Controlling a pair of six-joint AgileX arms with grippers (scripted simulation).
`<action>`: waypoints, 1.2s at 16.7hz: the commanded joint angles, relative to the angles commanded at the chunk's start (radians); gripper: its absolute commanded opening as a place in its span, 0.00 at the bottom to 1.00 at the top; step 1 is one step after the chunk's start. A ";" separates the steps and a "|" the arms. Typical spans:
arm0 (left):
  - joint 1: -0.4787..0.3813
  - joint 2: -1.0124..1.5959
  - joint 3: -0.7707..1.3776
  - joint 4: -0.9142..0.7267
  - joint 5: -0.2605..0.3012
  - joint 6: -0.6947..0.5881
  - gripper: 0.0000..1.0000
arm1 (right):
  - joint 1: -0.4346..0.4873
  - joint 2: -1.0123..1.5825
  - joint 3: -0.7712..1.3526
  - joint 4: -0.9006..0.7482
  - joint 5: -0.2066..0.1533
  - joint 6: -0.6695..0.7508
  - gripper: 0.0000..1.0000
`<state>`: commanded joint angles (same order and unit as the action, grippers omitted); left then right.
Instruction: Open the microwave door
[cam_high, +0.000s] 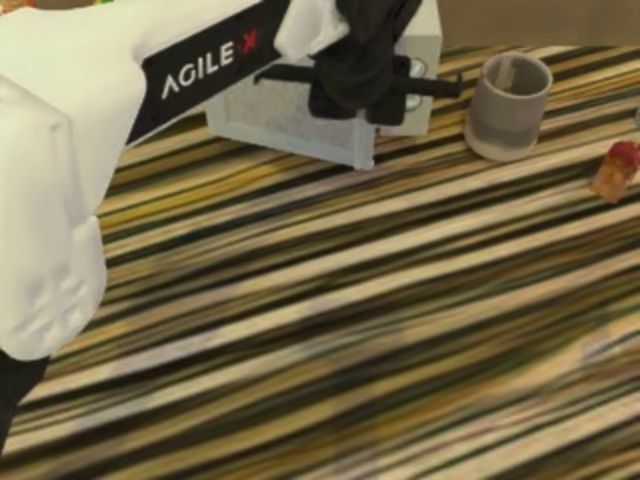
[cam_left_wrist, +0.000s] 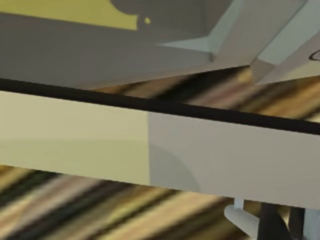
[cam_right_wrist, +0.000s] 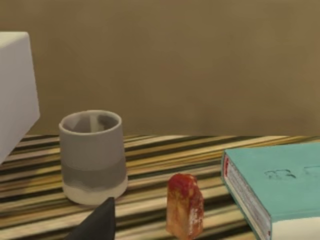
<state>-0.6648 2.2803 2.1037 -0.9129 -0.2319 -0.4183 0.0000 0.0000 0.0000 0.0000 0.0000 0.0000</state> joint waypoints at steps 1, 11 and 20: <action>0.000 0.000 0.000 0.000 0.000 0.000 0.00 | 0.000 0.000 0.000 0.000 0.000 0.000 1.00; -0.007 0.001 -0.004 0.003 0.006 -0.002 0.00 | 0.000 0.000 0.000 0.000 0.000 0.000 1.00; 0.013 -0.110 -0.182 0.094 0.054 0.105 0.00 | 0.000 0.000 0.000 0.000 0.000 0.000 1.00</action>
